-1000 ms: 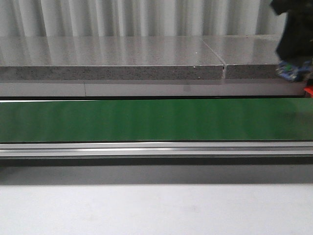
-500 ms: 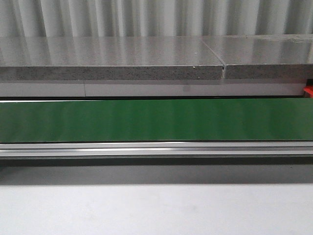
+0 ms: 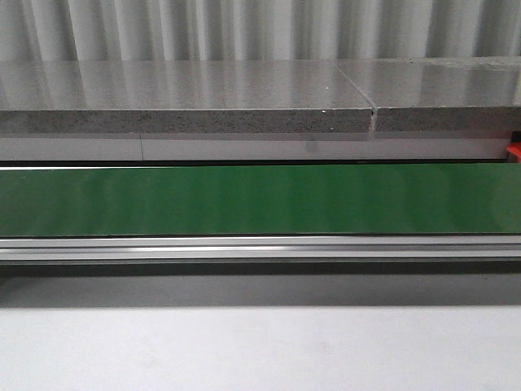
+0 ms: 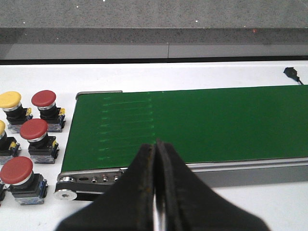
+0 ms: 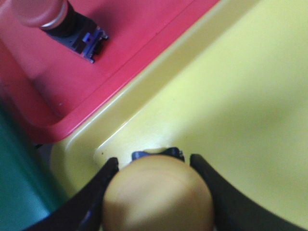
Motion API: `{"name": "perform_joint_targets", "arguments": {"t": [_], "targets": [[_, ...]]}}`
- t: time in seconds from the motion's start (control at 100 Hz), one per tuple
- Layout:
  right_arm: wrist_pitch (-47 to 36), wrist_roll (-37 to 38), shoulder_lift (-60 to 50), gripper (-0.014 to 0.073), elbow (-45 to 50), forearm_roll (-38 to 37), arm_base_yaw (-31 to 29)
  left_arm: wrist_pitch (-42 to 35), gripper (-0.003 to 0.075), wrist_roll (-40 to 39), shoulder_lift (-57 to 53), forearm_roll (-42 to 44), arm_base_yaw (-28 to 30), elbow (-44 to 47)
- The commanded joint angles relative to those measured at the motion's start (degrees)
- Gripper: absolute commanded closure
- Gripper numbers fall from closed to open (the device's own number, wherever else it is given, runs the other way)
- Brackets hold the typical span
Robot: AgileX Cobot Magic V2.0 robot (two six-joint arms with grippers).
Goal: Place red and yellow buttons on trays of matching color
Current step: 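Carry the yellow button into the yellow tray and open the right gripper, then withdraw the right gripper back above the belt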
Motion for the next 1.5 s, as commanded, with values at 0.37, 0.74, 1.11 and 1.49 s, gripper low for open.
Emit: {"name": "perform_joint_targets", "arguments": {"t": [0.37, 0.74, 1.11, 1.49], "targets": [[-6.7, 0.0, 5.3, 0.0494, -1.2, 0.8, -0.2, -4.1, 0.0741, -0.3, 0.3, -0.4, -0.4, -1.5], [-6.6, 0.0, 6.1, -0.0002, -1.2, 1.8, -0.2, -4.1, 0.0741, -0.3, 0.3, -0.4, -0.4, -1.5], [-9.9, 0.0, -0.2, -0.0017, -1.2, 3.8, -0.1, -4.1, 0.0741, -0.3, 0.3, -0.4, -0.4, -1.5], [-11.4, -4.8, -18.6, -0.0017, -1.2, 3.8, 14.9, -4.1, 0.0741, -0.3, 0.3, -0.4, -0.4, -1.5]]}}
